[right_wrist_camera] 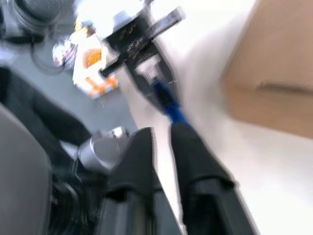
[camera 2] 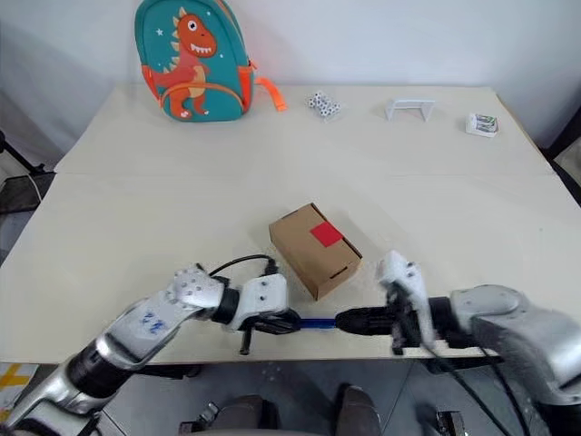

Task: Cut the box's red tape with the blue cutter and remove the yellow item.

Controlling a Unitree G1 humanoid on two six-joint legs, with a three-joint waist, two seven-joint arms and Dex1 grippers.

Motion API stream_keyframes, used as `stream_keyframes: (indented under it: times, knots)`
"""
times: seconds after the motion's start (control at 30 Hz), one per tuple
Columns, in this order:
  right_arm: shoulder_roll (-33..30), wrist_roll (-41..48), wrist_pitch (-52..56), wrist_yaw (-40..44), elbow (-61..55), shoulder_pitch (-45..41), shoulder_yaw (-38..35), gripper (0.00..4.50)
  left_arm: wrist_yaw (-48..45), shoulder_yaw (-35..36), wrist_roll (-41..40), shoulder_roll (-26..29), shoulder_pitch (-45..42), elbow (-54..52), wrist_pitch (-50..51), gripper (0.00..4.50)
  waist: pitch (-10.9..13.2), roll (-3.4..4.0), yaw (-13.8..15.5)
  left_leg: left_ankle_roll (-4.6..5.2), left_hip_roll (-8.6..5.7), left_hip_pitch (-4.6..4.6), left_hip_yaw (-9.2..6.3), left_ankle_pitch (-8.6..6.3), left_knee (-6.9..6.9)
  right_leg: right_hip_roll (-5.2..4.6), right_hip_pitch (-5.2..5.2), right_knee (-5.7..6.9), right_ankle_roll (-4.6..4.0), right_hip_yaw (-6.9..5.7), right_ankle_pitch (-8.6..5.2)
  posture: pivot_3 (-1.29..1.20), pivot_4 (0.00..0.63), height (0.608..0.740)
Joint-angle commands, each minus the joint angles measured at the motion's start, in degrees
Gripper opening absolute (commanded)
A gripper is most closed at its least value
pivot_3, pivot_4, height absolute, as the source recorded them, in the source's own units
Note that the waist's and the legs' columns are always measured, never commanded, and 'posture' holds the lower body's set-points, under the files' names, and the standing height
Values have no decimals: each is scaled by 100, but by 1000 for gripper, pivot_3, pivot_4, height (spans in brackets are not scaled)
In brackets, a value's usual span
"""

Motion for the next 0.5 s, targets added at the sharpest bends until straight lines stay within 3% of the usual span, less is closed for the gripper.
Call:
stream_keyframes:
  times: [0.03, 0.1, 0.13, 0.3, 0.4, 0.5]
  knots:
    - [-707, 2821, 275, -1459, 473, 53, -427, 1814, -204, 364, -51, -165, 45, -5, -1748, 466, 0, 0, 51, 3, -2, -4, -9, -1, 3, -8, 4, -2, -1, -6, 0, 0, 150, 740]
    - [-1279, 4295, -81, -2457, 724, 65, -161, 2531, -295, 425, -7, -243, -6, 102, -2253, 466, 0, 0, 48, 7, -3, -10, -9, -3, 4, -21, 4, -7, -2, -11, 1, 0, 150, 740]
    - [-1446, 4605, -200, -2686, 757, 1, -12, 2829, -294, 432, 32, -279, -61, 159, -2373, 466, 1, 1, 23, 10, -17, -10, -2, -4, 4, -21, 3, -7, -2, -11, 1, 0, 150, 740]
    - [-1572, 4761, -462, -3160, 758, -867, 821, 4458, -495, 397, 5, -508, -396, 363, -2984, 466, 2, -1, -10, 10, -19, -16, 8, -5, 4, -19, -2, -12, 4, -27, 5, 0, 150, 740]
    - [-2085, 4761, -232, -3435, 734, -1371, 1343, 4486, -512, 355, 75, -611, -587, 421, -3026, 466, 3, 8, -8, 10, -19, -26, 10, -5, 6, -18, -12, -13, 7, -26, 6, 0, 150, 740]
    - [-2039, 4761, -250, -3506, 804, -1573, 1654, 4486, -457, 319, 155, -789, -750, 552, -3083, 466, 4, 6, 21, 9, -13, -71, 13, -5, 37, -13, -21, -12, 8, -56, 7, 0, 150, 740]
